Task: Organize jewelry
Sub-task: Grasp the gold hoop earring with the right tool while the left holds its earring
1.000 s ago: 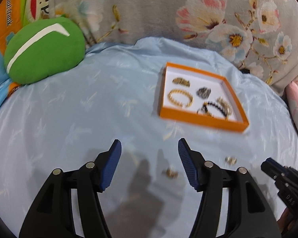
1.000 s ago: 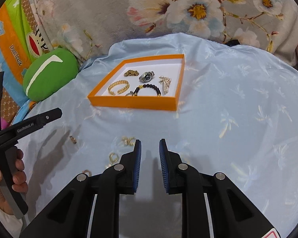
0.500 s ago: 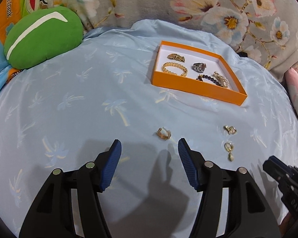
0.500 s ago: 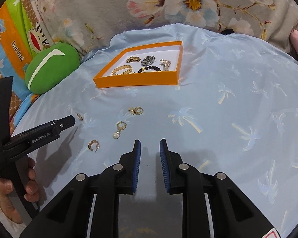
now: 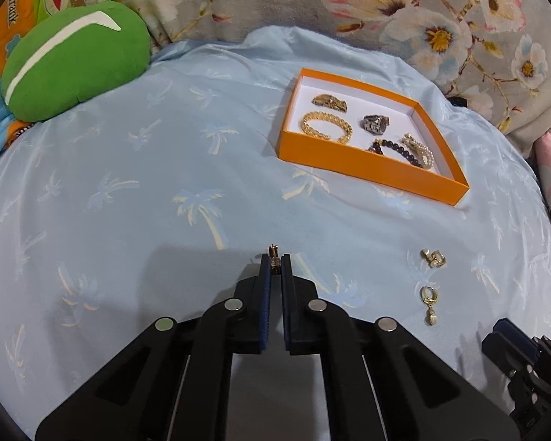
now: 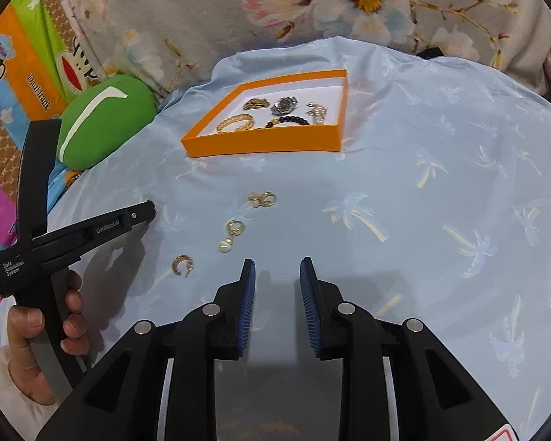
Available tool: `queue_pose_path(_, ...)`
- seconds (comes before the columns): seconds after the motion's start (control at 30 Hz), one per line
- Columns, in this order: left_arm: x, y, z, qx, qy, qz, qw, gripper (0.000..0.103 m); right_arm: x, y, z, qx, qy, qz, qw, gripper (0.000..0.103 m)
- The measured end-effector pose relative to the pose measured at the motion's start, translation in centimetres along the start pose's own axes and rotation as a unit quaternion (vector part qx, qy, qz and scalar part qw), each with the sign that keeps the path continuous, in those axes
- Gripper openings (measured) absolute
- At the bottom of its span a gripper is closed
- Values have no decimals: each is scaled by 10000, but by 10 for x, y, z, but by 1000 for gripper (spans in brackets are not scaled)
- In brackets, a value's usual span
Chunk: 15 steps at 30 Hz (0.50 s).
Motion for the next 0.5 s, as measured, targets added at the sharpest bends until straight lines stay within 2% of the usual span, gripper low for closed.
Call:
queue_pose_path(0.2,-14,22,3,203,110,94,9997,4,-47,-19,-10,-169,562,-308,9978,25)
queue_pose_path(0.33,-28,28,10,194,120,120,9997,4,-57,-31,-16,-262,619,-368,9971,25)
queue_pose_path(0.5,-47,33,13,99,380,250,9989,4,-57,-40,-17,-413,468,-463,9970,25)
Point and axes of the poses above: each gripper's, at about its wrist camera, not at the fingertips, and y roughly against the way its jaws point, x to its right, z to its underside, the point moved 6 cm from there along -y, roughly the way its jaws point, and after that the axes turned 14 degrees about y, right-handed, at the moved point
